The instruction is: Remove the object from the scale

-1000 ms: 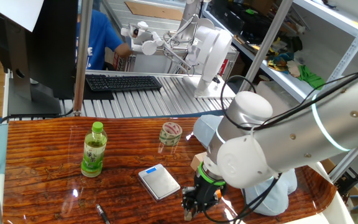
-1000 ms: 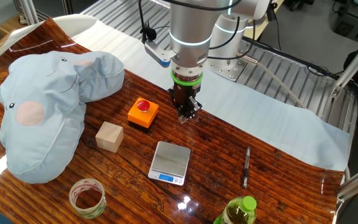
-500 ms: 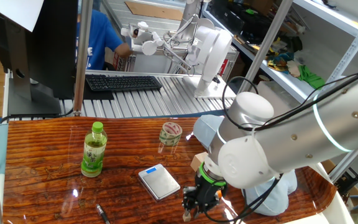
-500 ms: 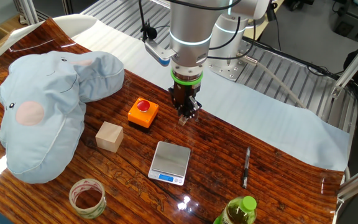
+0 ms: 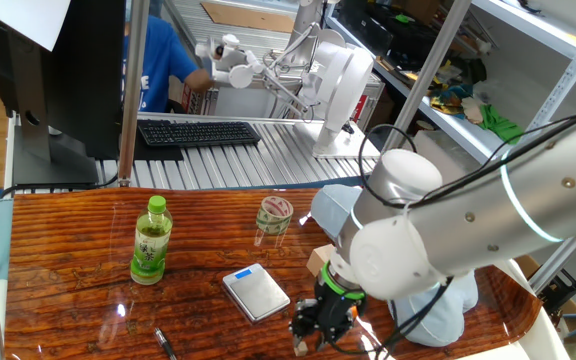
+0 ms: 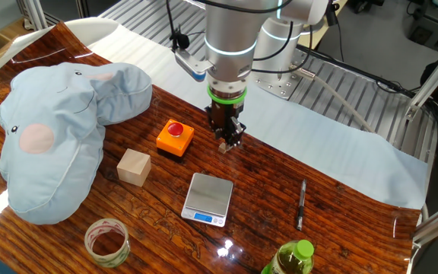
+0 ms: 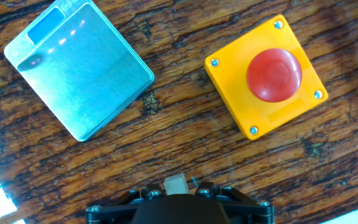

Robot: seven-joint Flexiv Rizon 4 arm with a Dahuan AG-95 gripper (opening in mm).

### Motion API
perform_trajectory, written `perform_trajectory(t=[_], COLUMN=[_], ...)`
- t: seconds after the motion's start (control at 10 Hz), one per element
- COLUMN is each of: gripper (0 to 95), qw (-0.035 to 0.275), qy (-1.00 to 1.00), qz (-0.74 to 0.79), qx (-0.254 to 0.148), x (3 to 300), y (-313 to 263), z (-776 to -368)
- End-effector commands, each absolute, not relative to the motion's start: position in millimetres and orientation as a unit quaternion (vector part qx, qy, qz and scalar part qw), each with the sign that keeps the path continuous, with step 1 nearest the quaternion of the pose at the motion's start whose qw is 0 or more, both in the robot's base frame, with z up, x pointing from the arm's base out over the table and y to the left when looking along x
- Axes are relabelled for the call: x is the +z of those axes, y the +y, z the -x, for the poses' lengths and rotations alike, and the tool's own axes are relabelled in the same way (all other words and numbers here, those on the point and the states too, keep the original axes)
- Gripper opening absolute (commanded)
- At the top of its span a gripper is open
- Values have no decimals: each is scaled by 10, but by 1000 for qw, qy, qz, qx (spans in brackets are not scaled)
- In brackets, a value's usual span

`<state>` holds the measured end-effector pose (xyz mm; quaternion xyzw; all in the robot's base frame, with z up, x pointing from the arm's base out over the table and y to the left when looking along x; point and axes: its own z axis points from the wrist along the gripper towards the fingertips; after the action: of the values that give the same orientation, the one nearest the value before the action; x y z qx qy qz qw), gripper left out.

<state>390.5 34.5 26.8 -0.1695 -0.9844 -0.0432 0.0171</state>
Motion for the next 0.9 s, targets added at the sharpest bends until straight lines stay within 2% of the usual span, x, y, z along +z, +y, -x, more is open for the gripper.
perform_trajectory(t=[0.1, 0.5, 0.8, 0.9], gripper=[0, 0, 0, 0], qw=[41, 68, 68, 77], qy=[-988, -985, -981, -978], qz=[143, 158, 180, 193], qx=[-36, -26, -10, -3], x=[454, 912, 1014, 1076], y=[316, 226, 181, 142], z=[-3871, -3880, -3862, -3845])
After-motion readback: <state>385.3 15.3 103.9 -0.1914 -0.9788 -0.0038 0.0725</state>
